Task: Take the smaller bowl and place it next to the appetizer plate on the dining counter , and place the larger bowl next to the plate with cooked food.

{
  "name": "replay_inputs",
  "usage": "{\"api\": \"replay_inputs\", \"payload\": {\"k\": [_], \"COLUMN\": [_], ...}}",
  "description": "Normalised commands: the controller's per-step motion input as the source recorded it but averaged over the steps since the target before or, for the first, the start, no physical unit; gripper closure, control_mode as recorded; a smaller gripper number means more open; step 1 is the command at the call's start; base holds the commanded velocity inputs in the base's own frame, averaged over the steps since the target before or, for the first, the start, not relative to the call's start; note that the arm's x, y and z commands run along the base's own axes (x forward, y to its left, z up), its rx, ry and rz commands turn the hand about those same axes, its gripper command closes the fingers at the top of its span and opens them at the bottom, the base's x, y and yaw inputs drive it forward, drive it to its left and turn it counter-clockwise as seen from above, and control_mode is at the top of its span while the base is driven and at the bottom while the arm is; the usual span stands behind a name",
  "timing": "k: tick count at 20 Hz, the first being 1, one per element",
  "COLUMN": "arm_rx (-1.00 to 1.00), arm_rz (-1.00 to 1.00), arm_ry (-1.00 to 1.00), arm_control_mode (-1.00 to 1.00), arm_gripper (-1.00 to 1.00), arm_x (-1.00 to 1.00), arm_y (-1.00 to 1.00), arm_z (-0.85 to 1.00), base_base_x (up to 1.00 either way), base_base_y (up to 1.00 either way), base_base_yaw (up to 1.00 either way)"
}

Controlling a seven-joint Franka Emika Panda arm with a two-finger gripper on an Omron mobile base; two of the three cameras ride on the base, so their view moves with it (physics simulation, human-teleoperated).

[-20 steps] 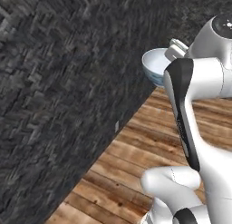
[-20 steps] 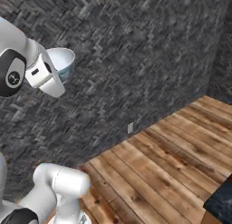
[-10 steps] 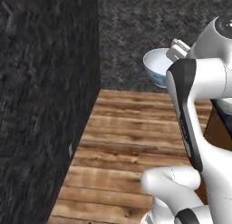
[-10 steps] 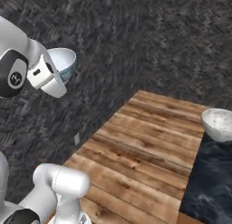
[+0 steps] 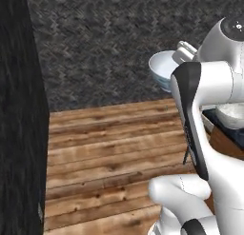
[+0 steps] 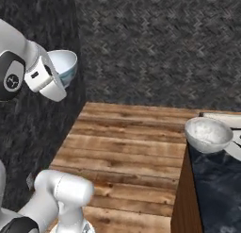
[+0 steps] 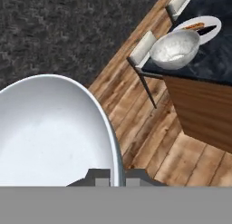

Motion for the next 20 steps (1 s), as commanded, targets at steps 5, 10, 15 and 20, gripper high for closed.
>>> {"api": "replay_inputs", "payload": {"k": [5,10,15,20], "arm_rx": [0.00,0.00,0.00,0.00], "arm_rz": [0.00,0.00,0.00,0.00], "arm_ry": [0.00,0.00,0.00,0.00], "arm_control_mode": [1.00,1.00,1.00,1.00], "arm_gripper": [1.00,1.00,1.00,1.00], "arm_x": [0.00,0.00,0.00,0.00], "arm_y": [0.00,0.00,0.00,0.00], "arm_z": [0.00,0.00,0.00,0.00], "base_base_x": [1.00,1.00,0.98,0.95], "base_base_y": [0.39,0.52,0.50,0.57], "base_base_yaw": [-0.60,-0.65,-0.65,-0.65]}}
